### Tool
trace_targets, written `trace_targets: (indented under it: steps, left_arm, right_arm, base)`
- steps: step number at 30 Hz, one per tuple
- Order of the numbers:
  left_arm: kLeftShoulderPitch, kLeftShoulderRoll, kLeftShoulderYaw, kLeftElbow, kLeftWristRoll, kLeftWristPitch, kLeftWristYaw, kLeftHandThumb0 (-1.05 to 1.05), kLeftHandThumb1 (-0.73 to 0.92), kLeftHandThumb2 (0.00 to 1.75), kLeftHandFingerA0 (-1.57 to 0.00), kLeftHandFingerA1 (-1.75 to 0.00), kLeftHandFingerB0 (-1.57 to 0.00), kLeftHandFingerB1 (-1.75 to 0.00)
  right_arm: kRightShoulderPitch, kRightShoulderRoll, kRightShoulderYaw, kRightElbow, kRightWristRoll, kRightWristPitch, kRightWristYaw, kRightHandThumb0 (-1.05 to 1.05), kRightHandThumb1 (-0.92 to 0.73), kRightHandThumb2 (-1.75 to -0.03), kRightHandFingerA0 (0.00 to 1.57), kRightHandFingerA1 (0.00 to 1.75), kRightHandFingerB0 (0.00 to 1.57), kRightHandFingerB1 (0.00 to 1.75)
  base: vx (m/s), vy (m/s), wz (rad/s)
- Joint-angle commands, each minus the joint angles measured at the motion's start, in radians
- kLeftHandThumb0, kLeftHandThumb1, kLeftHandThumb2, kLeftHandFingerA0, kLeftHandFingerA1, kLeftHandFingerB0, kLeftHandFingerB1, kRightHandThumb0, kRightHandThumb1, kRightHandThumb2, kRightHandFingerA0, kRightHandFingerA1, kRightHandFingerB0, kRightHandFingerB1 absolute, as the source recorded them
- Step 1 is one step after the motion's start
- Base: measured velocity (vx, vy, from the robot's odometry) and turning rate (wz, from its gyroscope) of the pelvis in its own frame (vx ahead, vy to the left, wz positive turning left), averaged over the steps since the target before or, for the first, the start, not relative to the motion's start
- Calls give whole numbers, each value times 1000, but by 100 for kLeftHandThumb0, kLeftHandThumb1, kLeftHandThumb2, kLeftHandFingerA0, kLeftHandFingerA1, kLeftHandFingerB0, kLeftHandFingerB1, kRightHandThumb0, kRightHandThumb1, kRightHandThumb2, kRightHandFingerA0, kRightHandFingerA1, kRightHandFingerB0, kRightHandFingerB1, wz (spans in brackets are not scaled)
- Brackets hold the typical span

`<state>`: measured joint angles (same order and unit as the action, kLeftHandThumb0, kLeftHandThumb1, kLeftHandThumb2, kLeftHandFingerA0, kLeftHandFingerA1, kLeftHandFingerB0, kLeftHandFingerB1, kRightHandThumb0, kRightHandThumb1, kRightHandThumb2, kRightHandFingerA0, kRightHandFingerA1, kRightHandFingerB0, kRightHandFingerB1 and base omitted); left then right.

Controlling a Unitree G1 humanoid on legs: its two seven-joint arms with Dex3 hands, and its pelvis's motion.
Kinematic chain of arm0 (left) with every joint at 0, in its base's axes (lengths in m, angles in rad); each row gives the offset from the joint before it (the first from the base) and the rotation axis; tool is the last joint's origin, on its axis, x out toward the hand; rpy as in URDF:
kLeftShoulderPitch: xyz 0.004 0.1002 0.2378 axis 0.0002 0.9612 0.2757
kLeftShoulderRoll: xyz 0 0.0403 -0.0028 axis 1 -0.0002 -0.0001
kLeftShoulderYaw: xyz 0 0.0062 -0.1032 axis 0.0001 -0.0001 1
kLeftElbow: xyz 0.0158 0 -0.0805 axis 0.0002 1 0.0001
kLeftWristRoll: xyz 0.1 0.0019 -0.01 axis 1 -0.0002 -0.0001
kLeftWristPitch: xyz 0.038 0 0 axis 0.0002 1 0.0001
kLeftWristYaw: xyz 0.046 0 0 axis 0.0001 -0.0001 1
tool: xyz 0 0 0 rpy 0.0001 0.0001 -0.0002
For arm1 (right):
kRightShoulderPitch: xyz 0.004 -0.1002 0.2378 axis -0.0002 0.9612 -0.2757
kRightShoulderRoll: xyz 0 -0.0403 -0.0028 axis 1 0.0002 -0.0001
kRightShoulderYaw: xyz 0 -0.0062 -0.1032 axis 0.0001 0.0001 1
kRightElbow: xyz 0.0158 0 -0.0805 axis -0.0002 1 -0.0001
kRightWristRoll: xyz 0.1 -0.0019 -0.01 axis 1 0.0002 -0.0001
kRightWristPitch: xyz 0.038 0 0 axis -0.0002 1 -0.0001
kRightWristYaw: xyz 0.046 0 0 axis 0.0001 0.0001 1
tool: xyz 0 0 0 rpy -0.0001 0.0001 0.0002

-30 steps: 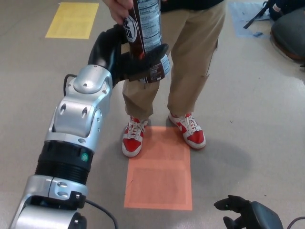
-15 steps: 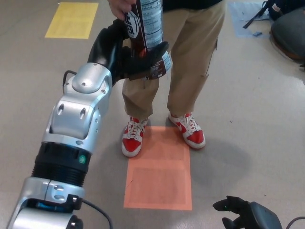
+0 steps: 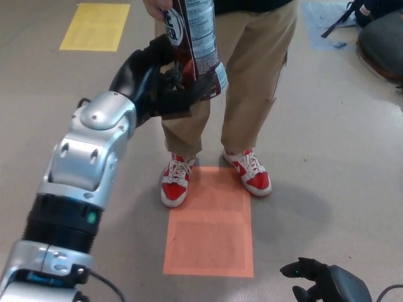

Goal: The robot recieved a bottle of protein shake from a person using its left hand and then shake the protein up and down 2 two times and hand it back to the person

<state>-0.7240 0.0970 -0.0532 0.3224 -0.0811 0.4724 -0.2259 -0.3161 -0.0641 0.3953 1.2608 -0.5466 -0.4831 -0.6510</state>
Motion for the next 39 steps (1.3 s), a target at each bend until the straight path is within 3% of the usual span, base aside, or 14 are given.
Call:
trace_targets:
  steps: [1,10,11,13,14,15,16,18,19,20,31,32,34,39]
  left_arm:
    - [122,103,-18,-58,18,-88,-100,-87,52,88,0,0,0,0]
    - [453,268,-129,-143,249,-452,46,-82,52,86,-11,-39,-6,-29]
    - [474,274,-133,-138,258,-465,56,-38,25,90,0,-47,0,-48]
    - [535,291,-151,-127,287,-505,88,-38,23,89,-2,-48,0,-48]
    - [557,293,-153,-106,293,-537,105,-82,52,87,-19,-43,-6,-29]
    - [585,295,-153,-77,299,-582,126,-82,52,87,-19,-43,-6,-29]
    - [596,295,-155,-71,304,-589,134,-81,63,61,-26,-32,-11,-24]
    - [626,296,-159,-27,317,-624,169,-81,52,87,-23,-45,-4,-29]
    - [637,295,-161,-1,322,-643,186,-79,62,60,-30,-34,-12,-24]
    - [641,294,-166,42,332,-668,210,-81,52,87,-25,-45,-4,-28]
    - [548,295,-195,429,375,-812,351,-72,46,80,-26,-46,-4,-26]
    - [543,294,-195,448,375,-825,357,-67,52,57,-34,-37,-10,-23]
    - [528,287,-188,514,367,-865,376,-62,48,56,-34,-38,-10,-23]
    - [484,280,-189,624,367,-909,405,-65,41,75,-28,-47,-3,-23]
  right_arm:
    - [-1,0,-9,2,10,11,14,-20,-75,-63,84,55,80,45]
    - [-11,-1,2,8,-4,1,-8,-20,-75,-63,94,60,81,45]
    - [-10,1,4,9,-7,0,-16,-20,-74,-62,96,56,82,46]
    - [-3,2,6,8,-8,1,-14,-21,-75,-63,94,52,80,45]
    - [-2,4,3,8,-4,4,-8,-22,-76,-62,93,51,80,45]
    - [-2,8,-1,8,1,8,-2,-22,-76,-62,93,51,80,45]
    - [-1,8,0,8,0,7,-4,-21,-76,-62,93,50,80,45]
    - [-6,9,2,10,-3,6,-4,-20,-75,-64,95,56,80,45]
    - [-8,9,2,10,-2,5,-2,-19,-76,-63,95,54,79,45]
    - [-13,9,-1,11,0,4,-2,-22,-77,-64,96,54,80,45]
    - [-90,-1,-36,8,27,4,30,-22,-78,-63,93,54,79,45]
    - [-93,-1,-37,8,28,6,34,-23,-78,-63,91,54,78,44]
    - [-100,-3,-38,7,26,9,35,-22,-75,-65,93,50,78,44]
    - [-115,-9,-36,7,17,15,25,-22,-78,-63,91,51,78,45]
  base:
    - [0,0,0]
    - [0,0,0]
    - [0,0,0]
    - [0,0,0]
    - [0,0,0]
    - [0,0,0]
    - [0,0,0]
    - [0,0,0]
    - [0,0,0]
    - [0,0,0]
    - [0,0,0]
    - [0,0,0]
    - [0,0,0]
    - [0,0,0]
